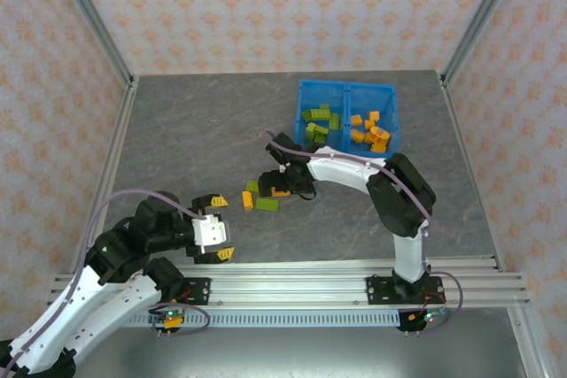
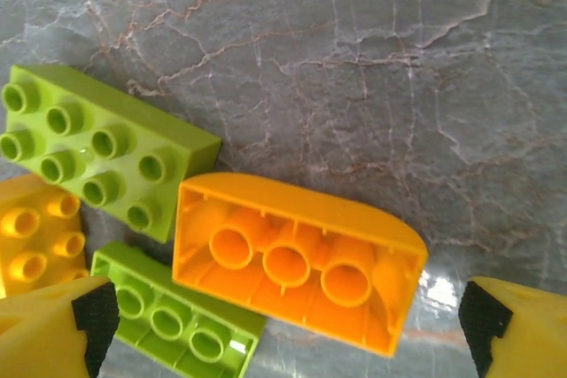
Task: Sort the legos into containers by color
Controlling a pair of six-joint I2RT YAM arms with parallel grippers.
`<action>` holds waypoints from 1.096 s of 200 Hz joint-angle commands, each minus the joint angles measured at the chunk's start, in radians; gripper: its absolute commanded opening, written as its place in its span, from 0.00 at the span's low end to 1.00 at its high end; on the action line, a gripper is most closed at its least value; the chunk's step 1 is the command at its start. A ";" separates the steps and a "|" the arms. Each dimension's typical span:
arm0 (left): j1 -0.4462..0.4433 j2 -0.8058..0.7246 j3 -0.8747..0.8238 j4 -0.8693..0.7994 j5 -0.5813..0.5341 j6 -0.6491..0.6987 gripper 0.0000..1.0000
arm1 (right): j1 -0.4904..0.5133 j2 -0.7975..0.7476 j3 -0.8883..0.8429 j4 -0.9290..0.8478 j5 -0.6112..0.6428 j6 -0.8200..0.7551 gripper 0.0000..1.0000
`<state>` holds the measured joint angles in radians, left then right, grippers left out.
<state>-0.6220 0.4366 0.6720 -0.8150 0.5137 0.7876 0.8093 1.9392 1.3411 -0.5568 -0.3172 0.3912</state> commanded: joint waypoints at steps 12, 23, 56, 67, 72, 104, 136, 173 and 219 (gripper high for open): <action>-0.003 -0.004 -0.038 0.065 0.016 0.014 1.00 | 0.010 0.047 0.038 0.001 0.054 0.003 0.90; -0.003 -0.005 -0.044 0.074 0.017 0.010 1.00 | 0.010 0.056 0.044 -0.010 0.076 0.005 0.86; -0.004 -0.007 -0.049 0.080 0.019 0.006 1.00 | 0.011 0.071 0.043 -0.024 0.127 0.012 0.76; -0.003 -0.009 -0.048 0.080 0.019 0.007 1.00 | 0.011 0.069 0.038 -0.025 0.140 0.019 0.70; -0.003 -0.010 -0.048 0.080 0.019 0.009 1.00 | 0.011 0.068 0.034 -0.023 0.145 0.022 0.67; -0.004 -0.010 -0.045 0.089 0.023 0.012 1.00 | 0.011 0.032 0.016 -0.011 0.168 0.041 0.57; -0.004 -0.003 -0.035 0.118 0.052 -0.009 1.00 | 0.010 -0.117 -0.044 0.009 0.212 0.064 0.54; -0.004 0.053 -0.021 0.186 0.093 -0.051 1.00 | -0.039 -0.356 -0.111 -0.027 0.351 0.070 0.54; -0.007 0.162 -0.004 0.374 0.072 -0.244 1.00 | -0.288 -0.533 -0.103 -0.049 0.435 0.023 0.54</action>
<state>-0.6220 0.5468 0.6319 -0.5873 0.5892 0.6895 0.6487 1.4406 1.2343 -0.5632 0.0223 0.4408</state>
